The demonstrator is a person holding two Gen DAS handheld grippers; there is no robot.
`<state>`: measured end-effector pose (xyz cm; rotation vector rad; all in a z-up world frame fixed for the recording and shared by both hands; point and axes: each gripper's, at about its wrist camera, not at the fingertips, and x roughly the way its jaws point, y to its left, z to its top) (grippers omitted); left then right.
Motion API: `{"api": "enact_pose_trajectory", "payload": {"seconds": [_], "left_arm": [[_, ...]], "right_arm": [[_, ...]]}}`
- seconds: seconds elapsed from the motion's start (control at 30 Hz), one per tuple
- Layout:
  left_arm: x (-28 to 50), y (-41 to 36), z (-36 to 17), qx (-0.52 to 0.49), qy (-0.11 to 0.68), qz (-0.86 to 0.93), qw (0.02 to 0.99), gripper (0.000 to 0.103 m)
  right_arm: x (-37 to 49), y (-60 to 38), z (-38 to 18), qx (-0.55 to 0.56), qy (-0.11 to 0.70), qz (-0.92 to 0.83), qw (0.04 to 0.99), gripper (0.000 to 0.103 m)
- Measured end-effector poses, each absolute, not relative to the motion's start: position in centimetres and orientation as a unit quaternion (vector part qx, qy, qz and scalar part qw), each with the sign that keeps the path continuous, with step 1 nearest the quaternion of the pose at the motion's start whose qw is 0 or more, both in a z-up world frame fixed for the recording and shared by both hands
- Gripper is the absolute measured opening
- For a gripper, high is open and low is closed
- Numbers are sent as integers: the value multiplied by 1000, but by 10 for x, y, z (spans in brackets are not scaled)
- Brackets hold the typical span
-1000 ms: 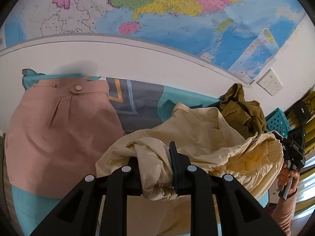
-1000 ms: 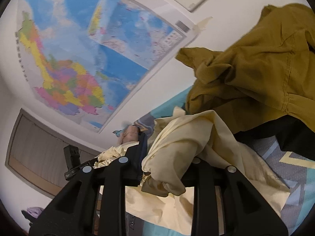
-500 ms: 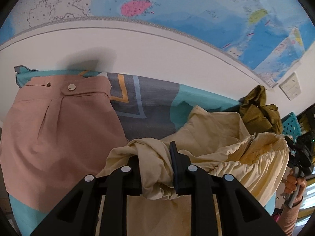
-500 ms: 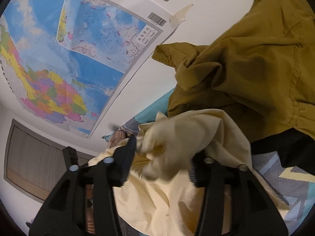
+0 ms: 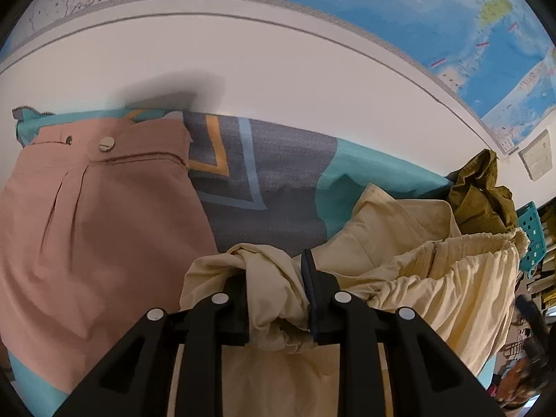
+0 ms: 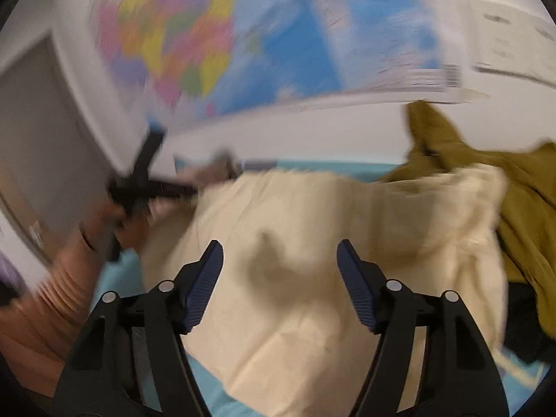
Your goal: Fold large clothes
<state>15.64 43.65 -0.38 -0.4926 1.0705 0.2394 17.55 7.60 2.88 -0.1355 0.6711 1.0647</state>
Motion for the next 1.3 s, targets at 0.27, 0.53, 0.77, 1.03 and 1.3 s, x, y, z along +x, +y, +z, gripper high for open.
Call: {"api": "enact_pose_trajectory", "payload": {"seconds": [0.27,0.53,0.77,1.03,1.3], "left_arm": [[123,424,35,-215,439,107,866,60],[97,366,39,-130,431,-8,893,68],[108,350,-24,-110,481,-8,870,68],[110,348,-22,-94,468,16,879,71],[4,380,17,-102,366,72,922,87]], "right_arm": [[235,121,-18,-82,369,421,825,2],[253,117,-26,-50,378,416,826,1],[198,57,8,-56,315,453,832,45],[238,28,-24,-36,363,370,854,25],[169,-39,11,6,270,408,872,75]]}}
